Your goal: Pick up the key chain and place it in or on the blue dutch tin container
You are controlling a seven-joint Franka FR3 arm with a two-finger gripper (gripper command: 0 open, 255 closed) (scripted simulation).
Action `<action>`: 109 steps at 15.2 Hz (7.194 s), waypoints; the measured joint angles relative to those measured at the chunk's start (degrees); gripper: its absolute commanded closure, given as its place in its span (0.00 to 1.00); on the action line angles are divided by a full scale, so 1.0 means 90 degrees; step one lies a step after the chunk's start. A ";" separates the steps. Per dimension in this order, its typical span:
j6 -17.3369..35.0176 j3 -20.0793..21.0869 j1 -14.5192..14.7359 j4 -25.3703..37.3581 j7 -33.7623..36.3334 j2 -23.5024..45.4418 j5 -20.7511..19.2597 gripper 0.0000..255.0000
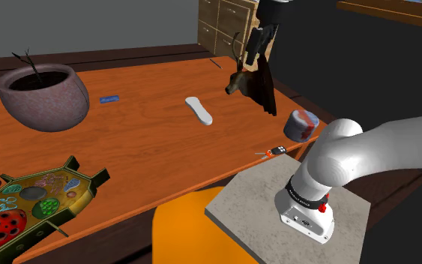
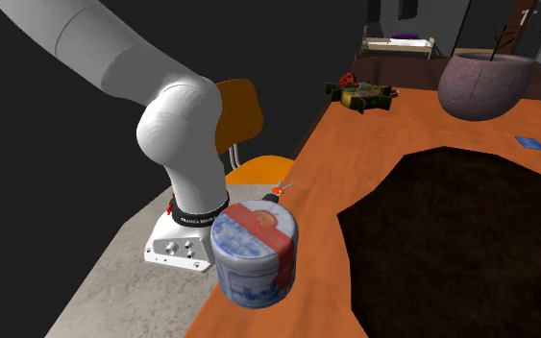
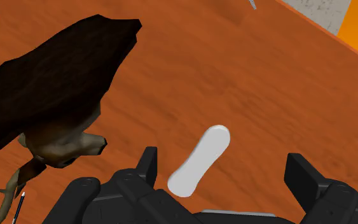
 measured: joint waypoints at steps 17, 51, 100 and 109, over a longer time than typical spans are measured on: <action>0.0434 0.0636 0.1220 -0.2433 -0.1718 0.0194 -0.0497 0.00; 0.1370 0.0900 0.2033 -0.4807 -0.2731 0.0093 -0.1161 1.00; -0.1955 -0.1802 0.1334 -0.3265 -0.5879 -0.1589 -0.4076 1.00; -0.1466 -0.2147 0.1235 -0.3949 -0.5668 -0.1665 -0.4409 1.00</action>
